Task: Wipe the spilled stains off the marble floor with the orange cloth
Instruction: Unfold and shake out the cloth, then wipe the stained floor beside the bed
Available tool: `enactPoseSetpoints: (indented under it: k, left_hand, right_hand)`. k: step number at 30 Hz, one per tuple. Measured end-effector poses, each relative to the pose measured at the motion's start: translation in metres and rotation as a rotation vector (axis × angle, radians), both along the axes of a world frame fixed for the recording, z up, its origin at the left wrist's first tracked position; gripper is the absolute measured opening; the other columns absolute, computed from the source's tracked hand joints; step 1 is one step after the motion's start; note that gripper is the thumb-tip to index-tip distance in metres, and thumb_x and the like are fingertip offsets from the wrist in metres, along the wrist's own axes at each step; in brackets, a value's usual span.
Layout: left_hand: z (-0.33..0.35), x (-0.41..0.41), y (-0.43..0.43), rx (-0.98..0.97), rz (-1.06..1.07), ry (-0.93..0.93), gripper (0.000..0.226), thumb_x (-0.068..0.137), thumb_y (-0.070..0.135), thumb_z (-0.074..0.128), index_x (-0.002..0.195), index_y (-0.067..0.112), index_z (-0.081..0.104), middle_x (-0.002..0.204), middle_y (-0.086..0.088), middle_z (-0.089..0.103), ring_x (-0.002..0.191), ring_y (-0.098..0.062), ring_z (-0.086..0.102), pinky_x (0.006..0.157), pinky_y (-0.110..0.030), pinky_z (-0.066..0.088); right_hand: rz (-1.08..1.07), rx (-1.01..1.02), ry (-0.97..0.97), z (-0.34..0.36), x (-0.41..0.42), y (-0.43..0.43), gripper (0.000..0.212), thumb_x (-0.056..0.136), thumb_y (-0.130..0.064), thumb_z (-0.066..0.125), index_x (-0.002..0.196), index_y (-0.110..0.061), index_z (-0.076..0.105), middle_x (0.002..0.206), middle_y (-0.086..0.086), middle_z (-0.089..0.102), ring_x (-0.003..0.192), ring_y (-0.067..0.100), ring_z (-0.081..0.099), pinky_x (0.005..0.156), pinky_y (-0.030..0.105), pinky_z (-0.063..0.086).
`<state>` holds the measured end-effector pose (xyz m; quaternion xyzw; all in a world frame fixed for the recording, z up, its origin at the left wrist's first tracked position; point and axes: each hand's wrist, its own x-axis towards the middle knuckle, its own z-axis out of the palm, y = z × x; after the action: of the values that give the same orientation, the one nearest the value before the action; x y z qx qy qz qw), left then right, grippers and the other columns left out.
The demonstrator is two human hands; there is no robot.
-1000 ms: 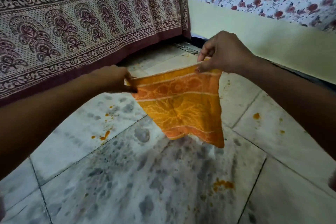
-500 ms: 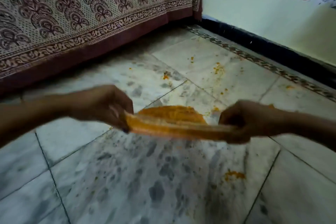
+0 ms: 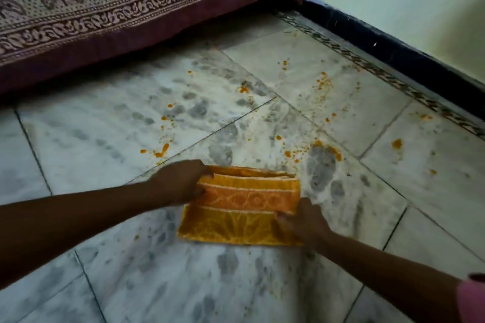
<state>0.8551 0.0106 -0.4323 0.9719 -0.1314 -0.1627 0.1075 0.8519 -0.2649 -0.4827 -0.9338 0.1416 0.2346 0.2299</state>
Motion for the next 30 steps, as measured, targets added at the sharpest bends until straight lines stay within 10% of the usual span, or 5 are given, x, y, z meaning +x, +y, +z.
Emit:
enactPoseSetpoints:
  k: [5,14,17,21,30]
  left_hand:
    - [-0.025,-0.028,-0.032,-0.019,-0.076,0.156,0.027,0.090,0.034,0.050,0.108,0.020,0.064,0.114,0.001,0.062,0.105,-0.016,0.057,0.077,-0.022,0.042]
    - [-0.001,-0.004,0.029,-0.805,0.859,0.586,0.073,0.089,0.067,0.023,0.077,0.006,0.061,0.075,-0.015,0.064,0.067,-0.028,0.060,0.063,-0.031,0.047]
    - [-0.012,-0.013,0.035,-0.592,0.811,0.448,0.064,0.091,0.058,0.037,0.068,0.002,0.060,0.070,-0.016,0.064,0.068,-0.030,0.063,0.070,-0.036,0.054]
    - [-0.026,-0.008,0.027,-0.114,0.589,-0.015,0.043,0.093,0.049,0.042,0.104,0.012,0.063,0.105,-0.011,0.066,0.097,-0.028,0.061,0.079,-0.033,0.046]
    - [-0.066,-0.059,-0.053,-0.343,0.152,-0.376,0.034,0.089,0.033,0.043,0.104,0.014,0.067,0.105,-0.007,0.068,0.092,-0.025,0.062,0.078,-0.032,0.044]
  right_hand:
    - [-0.120,0.170,-0.037,0.027,0.001,0.024,0.054,0.059,-0.035,0.074,0.105,-0.008,0.064,0.105,0.014,0.067,0.095,0.030,0.063,0.075,0.033,0.050]
    - [0.358,0.575,-0.177,0.048,-0.041,0.152,0.033,0.081,-0.046,0.066,0.086,-0.013,0.064,0.083,0.002,0.066,0.083,0.019,0.061,0.073,0.036,0.051]
    - [0.594,0.095,-0.379,0.016,-0.056,0.153,0.070,0.075,-0.064,0.057,0.131,-0.024,0.047,0.131,0.007,0.050,0.122,0.026,0.045,0.099,0.045,0.040]
    - [0.641,-0.121,-0.581,-0.014,-0.083,0.144,0.067,0.055,-0.057,0.073,0.115,-0.031,0.058,0.105,0.000,0.061,0.087,0.022,0.061,0.072,0.036,0.055]
    - [0.403,-0.198,-0.594,-0.009,-0.126,-0.023,0.070,0.064,-0.056,0.048,0.129,-0.031,0.041,0.109,-0.002,0.065,0.085,0.022,0.067,0.054,0.033,0.053]
